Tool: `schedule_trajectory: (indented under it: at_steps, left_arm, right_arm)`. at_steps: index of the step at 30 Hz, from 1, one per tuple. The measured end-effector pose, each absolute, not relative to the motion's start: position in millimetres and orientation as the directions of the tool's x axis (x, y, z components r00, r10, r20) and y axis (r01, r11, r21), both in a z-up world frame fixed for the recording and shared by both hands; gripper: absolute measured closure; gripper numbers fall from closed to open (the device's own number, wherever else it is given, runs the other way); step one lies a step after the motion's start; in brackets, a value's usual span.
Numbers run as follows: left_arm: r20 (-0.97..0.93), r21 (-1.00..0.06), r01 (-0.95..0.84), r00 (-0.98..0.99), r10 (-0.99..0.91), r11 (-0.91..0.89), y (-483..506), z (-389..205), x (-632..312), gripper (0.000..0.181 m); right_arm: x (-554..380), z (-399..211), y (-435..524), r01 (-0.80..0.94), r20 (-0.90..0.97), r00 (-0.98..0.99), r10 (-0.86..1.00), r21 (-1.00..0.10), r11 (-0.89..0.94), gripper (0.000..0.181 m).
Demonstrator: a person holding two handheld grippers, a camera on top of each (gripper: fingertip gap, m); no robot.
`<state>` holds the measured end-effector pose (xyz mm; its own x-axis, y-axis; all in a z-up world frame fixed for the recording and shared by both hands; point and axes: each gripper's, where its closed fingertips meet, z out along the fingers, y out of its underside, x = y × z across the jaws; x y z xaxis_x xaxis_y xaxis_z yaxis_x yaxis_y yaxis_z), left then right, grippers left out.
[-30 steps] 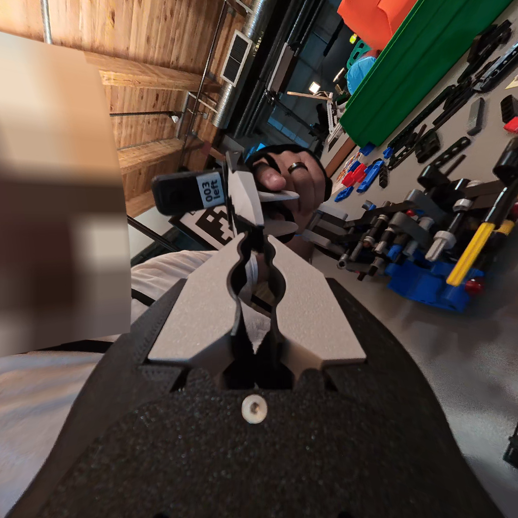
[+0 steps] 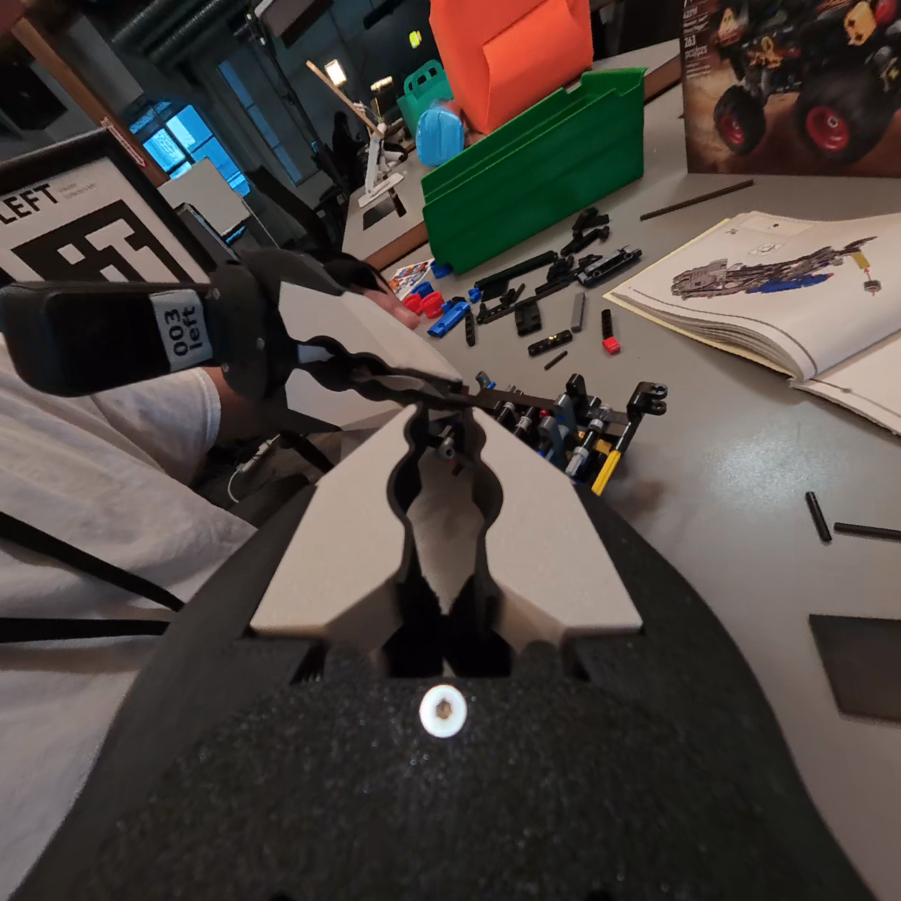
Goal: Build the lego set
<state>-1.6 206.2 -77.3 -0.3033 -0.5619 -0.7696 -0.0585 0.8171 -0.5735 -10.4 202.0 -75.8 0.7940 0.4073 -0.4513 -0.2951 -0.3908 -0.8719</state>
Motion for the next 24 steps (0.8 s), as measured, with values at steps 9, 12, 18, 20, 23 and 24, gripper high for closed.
schedule_trajectory:
  at_steps: [9,12,18,20,23,24]
  left_arm:
    - [-0.786,-0.560,-0.020,-0.305,-0.538,0.828,196,-77,-4,0.175]
    - [-0.776,-0.571,-0.011,-0.318,-0.544,0.821,194,-77,-5,0.176]
    - [-0.428,-0.806,-0.132,-0.544,-0.722,0.577,192,-80,-13,0.160]
    - [-0.410,-0.791,-0.154,-0.585,-0.700,0.592,191,-78,-17,0.164]
    - [-0.395,-0.740,-0.191,-0.653,-0.646,0.645,187,-80,-22,0.165]
    - [-0.411,-0.723,-0.180,-0.664,-0.625,0.667,185,-80,-23,0.166]
  right_arm:
    - [-13,-75,200,-0.321,-0.483,0.765,0.426,-0.859,-0.398,0.174]
    - [-14,-76,198,-0.312,-0.484,0.759,0.436,-0.858,-0.409,0.175]
    - [-20,-78,189,0.044,-0.136,0.852,0.506,-0.944,-0.328,0.175]
    - [-20,-74,189,0.208,0.042,0.865,0.500,-0.937,-0.281,0.175]
    - [-26,-72,187,0.403,0.241,0.824,0.512,-0.886,-0.231,0.175]
    - [-30,-72,185,0.446,0.280,0.802,0.528,-0.868,-0.217,0.175]
